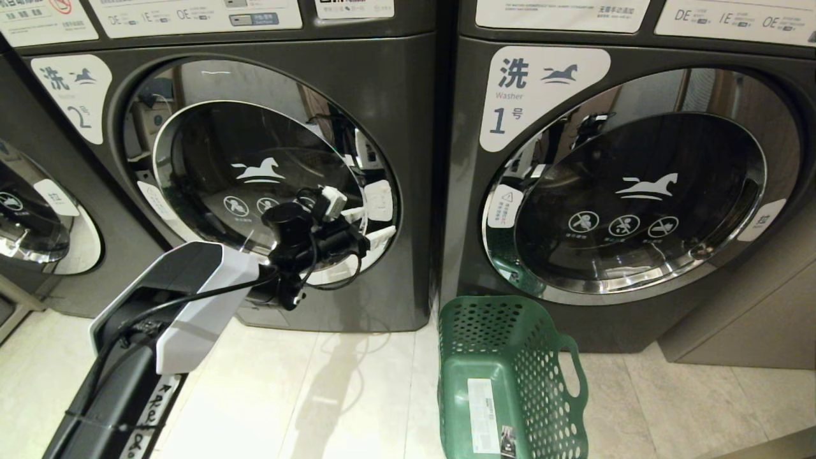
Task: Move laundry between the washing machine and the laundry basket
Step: Open the lid of the washing machine
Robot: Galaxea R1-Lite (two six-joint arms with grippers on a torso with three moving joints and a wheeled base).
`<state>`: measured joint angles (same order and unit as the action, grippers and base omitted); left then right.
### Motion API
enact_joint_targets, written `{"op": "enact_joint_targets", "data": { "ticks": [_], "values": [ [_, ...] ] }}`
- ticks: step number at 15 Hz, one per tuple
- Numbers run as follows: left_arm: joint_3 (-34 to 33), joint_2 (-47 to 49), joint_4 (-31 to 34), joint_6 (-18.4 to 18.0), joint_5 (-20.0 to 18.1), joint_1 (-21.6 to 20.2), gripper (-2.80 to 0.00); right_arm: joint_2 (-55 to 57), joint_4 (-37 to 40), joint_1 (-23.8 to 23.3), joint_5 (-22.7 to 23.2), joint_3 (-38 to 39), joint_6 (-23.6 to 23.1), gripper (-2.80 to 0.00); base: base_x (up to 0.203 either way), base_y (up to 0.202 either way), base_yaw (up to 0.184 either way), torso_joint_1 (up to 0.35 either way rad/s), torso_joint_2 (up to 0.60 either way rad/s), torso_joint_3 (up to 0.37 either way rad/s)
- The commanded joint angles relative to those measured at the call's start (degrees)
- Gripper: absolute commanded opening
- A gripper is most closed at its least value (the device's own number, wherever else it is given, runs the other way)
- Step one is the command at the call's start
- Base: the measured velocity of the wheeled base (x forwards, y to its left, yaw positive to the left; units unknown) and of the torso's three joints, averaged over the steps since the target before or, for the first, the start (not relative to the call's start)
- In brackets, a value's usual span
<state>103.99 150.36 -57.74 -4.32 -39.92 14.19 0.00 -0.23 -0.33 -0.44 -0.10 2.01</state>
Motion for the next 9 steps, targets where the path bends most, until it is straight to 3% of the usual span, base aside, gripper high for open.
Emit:
{"op": "enact_joint_targets", "data": {
  "ticks": [1, 9],
  "values": [
    [1.4, 0.81, -0.1, 0.01, -1.12, -0.12, 0.0, 0.09, -0.03, -0.02, 0.0, 0.01, 0.02, -2.8, 0.0, 0.0, 0.0, 0.0, 0.0, 0.0],
    [6.4, 1.95, 2.54, 0.62, -3.1, 0.22, 0.0, 0.09, -0.03, 0.06, 0.0, 0.09, 0.02, -2.8, 0.0, 0.0, 0.0, 0.0, 0.0, 0.0]
  ]
}}
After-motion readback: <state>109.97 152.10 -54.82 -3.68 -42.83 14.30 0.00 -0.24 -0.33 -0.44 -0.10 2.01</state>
